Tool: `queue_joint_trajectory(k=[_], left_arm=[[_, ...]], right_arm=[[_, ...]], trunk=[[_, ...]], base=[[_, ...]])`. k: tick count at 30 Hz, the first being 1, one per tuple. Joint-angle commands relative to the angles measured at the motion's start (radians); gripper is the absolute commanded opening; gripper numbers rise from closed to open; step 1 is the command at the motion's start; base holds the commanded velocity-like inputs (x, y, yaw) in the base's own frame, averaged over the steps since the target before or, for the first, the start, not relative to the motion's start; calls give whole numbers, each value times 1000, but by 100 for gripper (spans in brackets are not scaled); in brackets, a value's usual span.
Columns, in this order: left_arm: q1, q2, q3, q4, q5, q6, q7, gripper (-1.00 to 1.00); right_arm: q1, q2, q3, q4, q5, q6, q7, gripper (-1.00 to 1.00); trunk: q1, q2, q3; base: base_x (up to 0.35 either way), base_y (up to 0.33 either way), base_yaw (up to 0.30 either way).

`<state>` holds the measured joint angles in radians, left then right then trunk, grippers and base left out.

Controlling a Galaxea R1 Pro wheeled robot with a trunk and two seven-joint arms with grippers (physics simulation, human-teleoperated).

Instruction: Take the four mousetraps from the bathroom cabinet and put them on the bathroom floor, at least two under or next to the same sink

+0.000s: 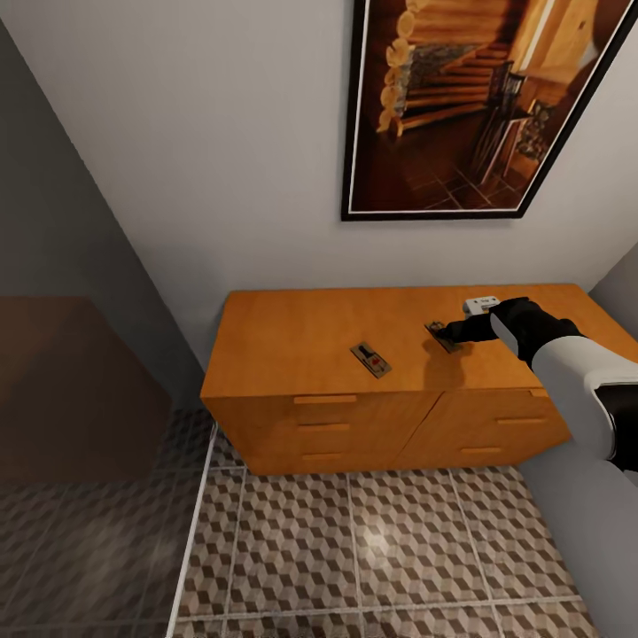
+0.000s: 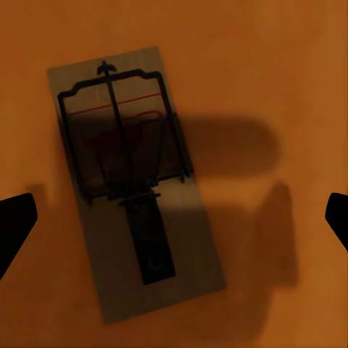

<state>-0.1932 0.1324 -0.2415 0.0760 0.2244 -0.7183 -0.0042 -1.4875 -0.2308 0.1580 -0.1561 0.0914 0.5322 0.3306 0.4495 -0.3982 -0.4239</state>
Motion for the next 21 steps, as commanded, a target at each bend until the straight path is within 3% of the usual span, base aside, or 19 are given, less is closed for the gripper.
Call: queue_joint_trajectory(k=[1,21], left_arm=[[-2,0,-9,4,7,-6,0,100],[-2,0,-9,4,7,-6,0,100]], right_arm=[[0,-1,5,-2,10,3,8,100],[0,-2,5,-2,10,3,8,100]], trunk=[[0,-2,-3],[0,-2,-15]], base=[[0,0,0],[0,0,0]])
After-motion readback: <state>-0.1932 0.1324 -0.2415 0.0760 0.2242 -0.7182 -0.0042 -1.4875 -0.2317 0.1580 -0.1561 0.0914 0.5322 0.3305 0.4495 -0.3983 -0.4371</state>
